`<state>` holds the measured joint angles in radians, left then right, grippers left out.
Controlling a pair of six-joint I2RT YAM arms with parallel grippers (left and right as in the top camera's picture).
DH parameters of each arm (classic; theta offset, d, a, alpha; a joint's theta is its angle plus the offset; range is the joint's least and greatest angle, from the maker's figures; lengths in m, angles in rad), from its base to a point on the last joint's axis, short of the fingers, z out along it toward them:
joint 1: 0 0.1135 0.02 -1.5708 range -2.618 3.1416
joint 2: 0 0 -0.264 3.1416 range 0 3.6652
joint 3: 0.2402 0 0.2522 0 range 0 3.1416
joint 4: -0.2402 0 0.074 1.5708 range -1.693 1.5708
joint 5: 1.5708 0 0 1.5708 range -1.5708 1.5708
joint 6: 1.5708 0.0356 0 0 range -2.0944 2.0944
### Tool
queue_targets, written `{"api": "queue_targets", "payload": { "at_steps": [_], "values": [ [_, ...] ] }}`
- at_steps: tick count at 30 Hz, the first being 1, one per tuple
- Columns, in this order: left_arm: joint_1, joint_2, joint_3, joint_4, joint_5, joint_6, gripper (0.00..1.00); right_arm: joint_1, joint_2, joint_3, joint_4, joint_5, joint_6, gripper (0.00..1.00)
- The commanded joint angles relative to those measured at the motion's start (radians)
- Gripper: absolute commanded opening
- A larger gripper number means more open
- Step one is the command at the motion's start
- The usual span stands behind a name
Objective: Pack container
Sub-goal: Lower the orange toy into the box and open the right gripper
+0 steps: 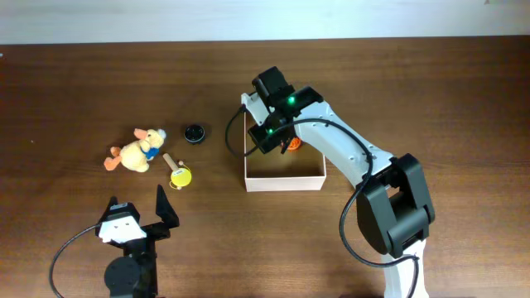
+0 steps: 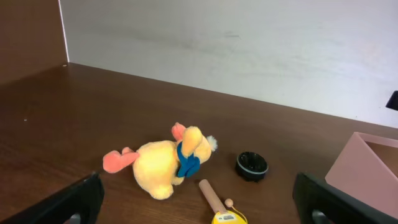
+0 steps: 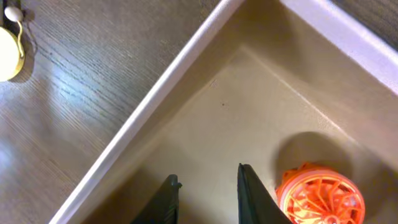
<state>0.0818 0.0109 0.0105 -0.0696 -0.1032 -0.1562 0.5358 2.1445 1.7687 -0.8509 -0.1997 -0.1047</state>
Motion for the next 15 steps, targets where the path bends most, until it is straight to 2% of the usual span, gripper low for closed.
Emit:
{"api": "queue_targets", "payload": {
  "at_steps": [1, 5, 15],
  "values": [
    [0.007, -0.006, -0.001, -0.006, 0.01, 0.016, 0.99, -0.02, 0.008, 0.013, 0.014, 0.028, -0.013, 0.2],
    [0.007, -0.006, -0.002, -0.006, 0.01, 0.016, 0.99, -0.039, 0.032, 0.012, 0.009, 0.031, -0.019, 0.16],
    [0.007, -0.006, -0.002, -0.006, 0.01, 0.016, 0.99, -0.039, 0.062, 0.008, -0.001, 0.051, -0.038, 0.14]
  ]
}}
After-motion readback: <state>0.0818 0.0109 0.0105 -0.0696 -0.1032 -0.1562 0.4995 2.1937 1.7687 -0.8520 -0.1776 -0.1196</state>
